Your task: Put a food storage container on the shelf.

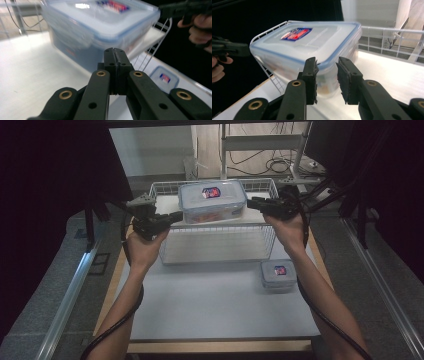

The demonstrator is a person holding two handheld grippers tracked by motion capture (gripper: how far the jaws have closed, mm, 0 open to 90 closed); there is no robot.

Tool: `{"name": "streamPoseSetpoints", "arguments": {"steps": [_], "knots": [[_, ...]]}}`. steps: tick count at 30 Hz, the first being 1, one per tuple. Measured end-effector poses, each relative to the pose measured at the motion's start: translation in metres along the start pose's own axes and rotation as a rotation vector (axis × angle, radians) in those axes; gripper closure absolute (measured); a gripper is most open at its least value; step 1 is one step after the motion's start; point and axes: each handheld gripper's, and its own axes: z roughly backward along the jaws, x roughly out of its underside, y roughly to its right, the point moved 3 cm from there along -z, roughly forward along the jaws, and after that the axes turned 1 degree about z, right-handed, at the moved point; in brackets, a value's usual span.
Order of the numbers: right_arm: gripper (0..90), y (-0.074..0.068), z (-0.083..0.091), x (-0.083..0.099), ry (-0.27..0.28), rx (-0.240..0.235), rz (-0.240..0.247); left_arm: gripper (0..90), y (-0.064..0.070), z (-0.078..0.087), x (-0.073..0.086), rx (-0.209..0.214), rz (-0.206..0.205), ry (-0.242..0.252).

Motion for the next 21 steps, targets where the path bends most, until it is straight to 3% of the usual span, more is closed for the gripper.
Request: {"name": "streamPoseSetpoints", "arguments": {"steps": [6,21], "knots": [[68.3,-0.003,-0.001,0.015,-0.03,-0.002,0.017,89.8,0.002,-0.019,0.012,-0.011,-0.021,-0.048],[66.9,-0.004,-0.01,0.028,-0.065,-0.024,0.015,89.7,-0.002,-0.034,0.006,-0.043,-0.011,-0.086]]}}
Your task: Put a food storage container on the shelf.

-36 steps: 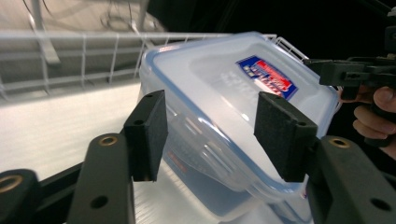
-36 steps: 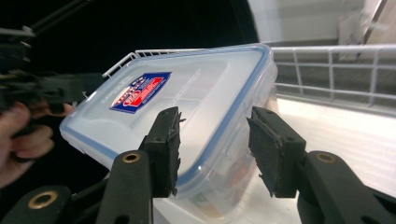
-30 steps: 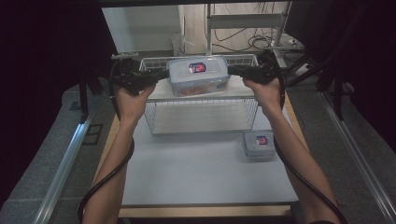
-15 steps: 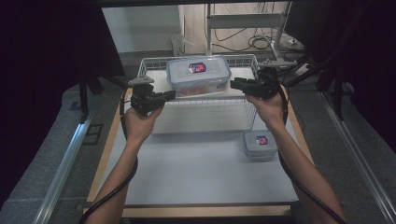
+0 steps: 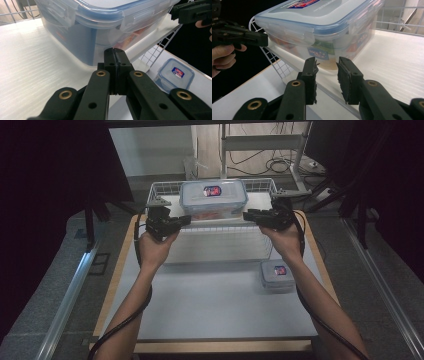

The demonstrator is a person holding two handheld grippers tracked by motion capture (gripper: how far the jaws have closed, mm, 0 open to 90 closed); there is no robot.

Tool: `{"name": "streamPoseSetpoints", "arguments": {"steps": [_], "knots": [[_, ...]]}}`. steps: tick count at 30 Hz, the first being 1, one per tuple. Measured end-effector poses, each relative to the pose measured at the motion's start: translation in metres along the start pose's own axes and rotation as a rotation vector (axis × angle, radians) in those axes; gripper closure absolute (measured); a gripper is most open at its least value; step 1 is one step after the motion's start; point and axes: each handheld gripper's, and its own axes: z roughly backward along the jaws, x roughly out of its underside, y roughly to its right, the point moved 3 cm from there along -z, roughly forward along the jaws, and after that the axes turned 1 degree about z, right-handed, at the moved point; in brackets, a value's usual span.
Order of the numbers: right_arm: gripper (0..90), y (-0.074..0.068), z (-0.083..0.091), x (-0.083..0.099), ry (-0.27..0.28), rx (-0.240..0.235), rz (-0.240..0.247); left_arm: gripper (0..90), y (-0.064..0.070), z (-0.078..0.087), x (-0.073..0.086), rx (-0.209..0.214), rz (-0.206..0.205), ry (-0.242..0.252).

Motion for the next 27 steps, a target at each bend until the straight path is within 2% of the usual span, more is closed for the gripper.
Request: {"name": "streamPoseSetpoints", "arguments": {"steps": [2,3,6,8,10,12,15,16,18,19,21,22,26,27], "knots": [[66.4,0.0,0.0,0.0,0.0,-0.002,0.001,89.7,0.002,0.001,0.0,0.011,-0.003,0.006],[65.3,-0.001,0.002,0.002,0.0,-0.004,0.009,89.4,0.006,0.003,0.001,0.016,-0.016,0.006],[64.0,-0.003,0.004,0.003,-0.004,-0.005,0.016,87.9,0.011,0.007,0.004,0.01,-0.034,0.003],[61.9,-0.006,0.009,0.007,-0.004,-0.005,0.034,82.0,0.016,0.013,0.009,-0.001,-0.053,0.0],[61.0,-0.007,0.011,0.009,-0.003,-0.007,0.042,80.0,0.018,0.016,0.012,-0.002,-0.056,-0.001],[56.4,-0.013,0.016,0.016,-0.012,-0.01,0.068,72.0,0.021,0.021,0.018,0.0,-0.058,0.003],[51.8,-0.019,0.02,0.025,-0.03,-0.011,0.086,64.7,0.031,0.029,0.031,-0.007,-0.071,0.0],[50.3,-0.022,0.022,0.029,-0.036,-0.01,0.094,62.3,0.031,0.029,0.031,-0.007,-0.071,0.0],[48.4,-0.024,0.023,0.033,-0.041,-0.011,0.101,60.4,0.036,0.033,0.04,-0.014,-0.083,-0.003],[45.2,-0.028,0.027,0.044,-0.056,-0.013,0.12,56.4,0.042,0.036,0.05,-0.02,-0.091,-0.009],[42.6,-0.031,0.029,0.053,-0.066,-0.01,0.131,53.5,0.046,0.039,0.06,-0.031,-0.101,-0.017],[42.6,-0.031,0.029,0.053,-0.066,-0.01,0.131,51.4,0.046,0.039,0.06,-0.031,-0.101,-0.017],[37.6,-0.036,0.034,0.076,-0.094,0.007,0.149,45.8,0.052,0.043,0.084,-0.039,-0.107,-0.026],[35.4,-0.037,0.036,0.086,-0.104,0.018,0.153,42.2,0.055,0.044,0.094,-0.048,-0.116,-0.027]]}}
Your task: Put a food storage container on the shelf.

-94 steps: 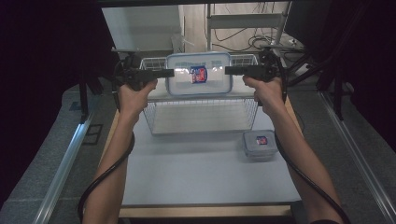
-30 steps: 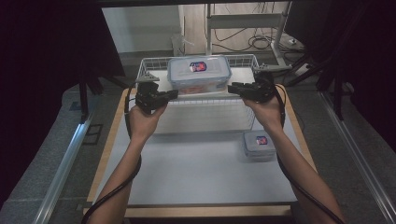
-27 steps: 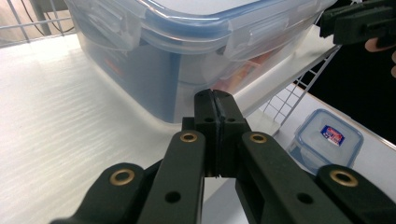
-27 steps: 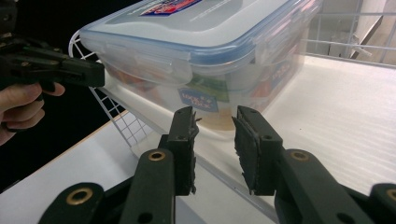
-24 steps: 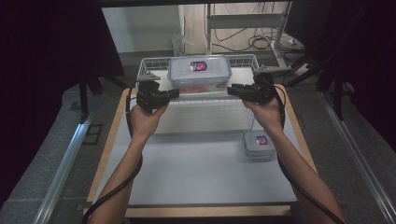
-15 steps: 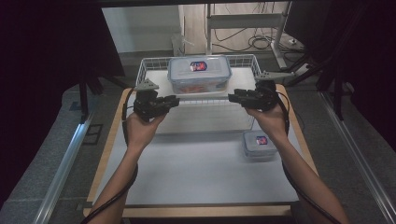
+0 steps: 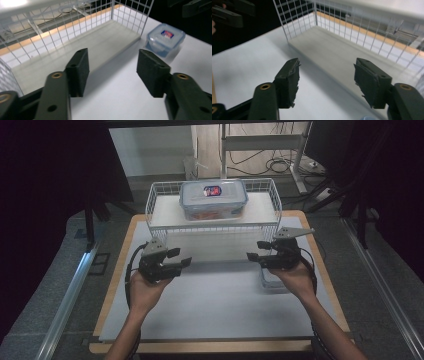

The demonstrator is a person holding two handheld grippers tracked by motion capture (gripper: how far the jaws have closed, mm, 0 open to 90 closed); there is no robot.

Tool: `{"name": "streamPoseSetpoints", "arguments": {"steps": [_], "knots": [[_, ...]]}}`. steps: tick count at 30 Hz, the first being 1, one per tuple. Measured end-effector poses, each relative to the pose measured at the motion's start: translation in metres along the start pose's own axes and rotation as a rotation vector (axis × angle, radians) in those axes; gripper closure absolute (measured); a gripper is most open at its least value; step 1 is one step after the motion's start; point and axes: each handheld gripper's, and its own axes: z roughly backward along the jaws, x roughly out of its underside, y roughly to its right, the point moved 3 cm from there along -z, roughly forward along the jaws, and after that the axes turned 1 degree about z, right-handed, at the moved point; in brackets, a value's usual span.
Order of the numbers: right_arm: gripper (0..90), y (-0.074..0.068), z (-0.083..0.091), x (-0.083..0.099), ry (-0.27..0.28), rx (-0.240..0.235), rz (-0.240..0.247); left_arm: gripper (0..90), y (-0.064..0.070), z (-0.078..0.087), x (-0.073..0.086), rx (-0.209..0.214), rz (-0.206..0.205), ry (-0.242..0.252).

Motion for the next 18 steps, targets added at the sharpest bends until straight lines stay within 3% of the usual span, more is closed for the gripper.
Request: {"name": "streamPoseSetpoints", "arguments": {"steps": [1,10,16,18], "knots": [[35.4,0.0,0.0,0.0,0.0,0.0,0.0,40.7,0.0,0.0,0.0,0.0,0.0,0.0],[25.9,-0.009,0.005,0.048,-0.03,0.042,-0.012,26.5,0.017,-0.001,0.056,-0.037,0.013,-0.031],[25.5,-0.013,0.007,0.065,-0.042,0.039,-0.002,19.1,0.026,0.002,0.08,-0.068,-0.004,-0.041],[26.1,-0.016,0.007,0.077,-0.063,0.036,0.001,11.2,0.028,0.003,0.089,-0.08,-0.012,-0.053]]}}
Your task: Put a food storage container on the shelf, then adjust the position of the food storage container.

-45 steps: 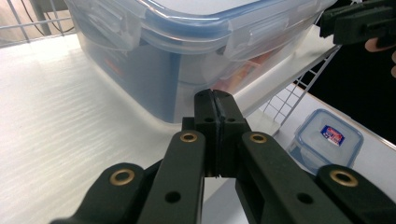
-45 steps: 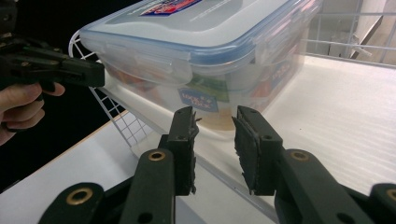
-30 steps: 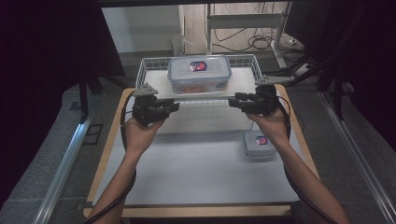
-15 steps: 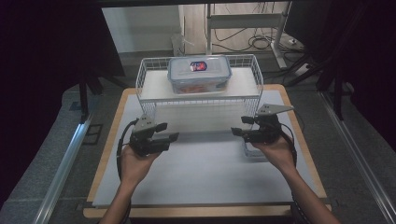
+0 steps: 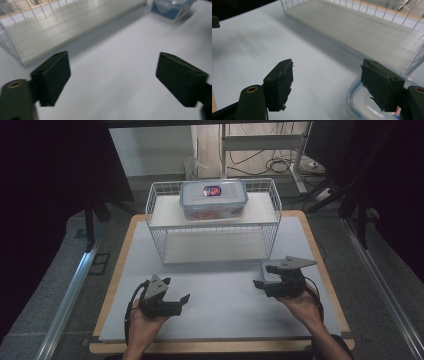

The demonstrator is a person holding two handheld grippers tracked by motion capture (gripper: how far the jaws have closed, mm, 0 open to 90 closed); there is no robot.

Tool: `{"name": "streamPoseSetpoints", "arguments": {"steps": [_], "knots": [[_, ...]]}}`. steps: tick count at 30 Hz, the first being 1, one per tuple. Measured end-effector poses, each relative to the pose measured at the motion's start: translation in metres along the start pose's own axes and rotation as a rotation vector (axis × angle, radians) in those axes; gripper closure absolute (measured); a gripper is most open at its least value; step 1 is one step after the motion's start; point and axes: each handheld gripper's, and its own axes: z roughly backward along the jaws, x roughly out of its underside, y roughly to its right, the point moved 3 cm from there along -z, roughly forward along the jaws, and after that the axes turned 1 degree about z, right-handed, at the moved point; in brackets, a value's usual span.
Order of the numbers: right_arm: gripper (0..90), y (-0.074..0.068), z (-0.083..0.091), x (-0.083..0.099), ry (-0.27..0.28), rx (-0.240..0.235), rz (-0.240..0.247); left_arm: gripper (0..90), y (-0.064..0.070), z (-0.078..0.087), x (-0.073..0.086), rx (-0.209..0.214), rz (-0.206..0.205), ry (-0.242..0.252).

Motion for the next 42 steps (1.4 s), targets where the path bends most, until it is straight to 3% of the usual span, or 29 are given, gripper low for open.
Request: {"name": "streamPoseSetpoints", "arguments": {"steps": [2,4,7,17,22,26,30,32,34,38,42], "knots": [[27.1,-0.001,0.0,0.003,-0.01,-0.001,0.007,9.3,0.001,0.0,0.007,-0.004,-0.001,-0.017],[28.7,-0.004,-0.001,0.015,-0.047,0.011,0.046,3.3,0.001,0.002,0.013,-0.011,0.016,-0.031],[28.9,-0.005,-0.002,0.021,-0.063,0.009,0.042,2.6,-0.001,0.004,0.02,-0.008,0.036,-0.054],[29.3,-0.004,-0.004,0.03,-0.093,0.028,0.037,0.8,0.005,0.0,0.024,-0.052,-0.044,-0.067],[34.0,0.0,-0.002,0.03,-0.094,0.039,0.013,0.7,0.003,-0.002,0.026,-0.053,-0.037,-0.074],[46.0,0.006,0.002,0.028,-0.092,0.064,0.003,1.0,0.001,0.0,0.026,-0.052,-0.017,-0.057],[67.3,0.018,0.007,0.024,-0.076,0.094,-0.024,1.4,0.0,-0.001,0.027,-0.053,-0.014,-0.059],[70.6,0.02,0.008,0.024,-0.072,0.102,-0.021,1.4,0.0,-0.002,0.027,-0.054,-0.016,-0.064],[82.1,0.03,0.01,0.024,-0.072,0.12,-0.016,1.4,-0.001,-0.003,0.028,-0.057,-0.016,-0.065],[89.4,0.041,0.012,0.024,-0.072,0.149,-0.028,1.4,-0.002,-0.004,0.028,-0.055,-0.01,-0.062],[89.6,0.06,0.011,0.023,-0.061,0.194,-0.048,2.0,-0.003,-0.005,0.03,-0.048,-0.008,-0.066]]}}
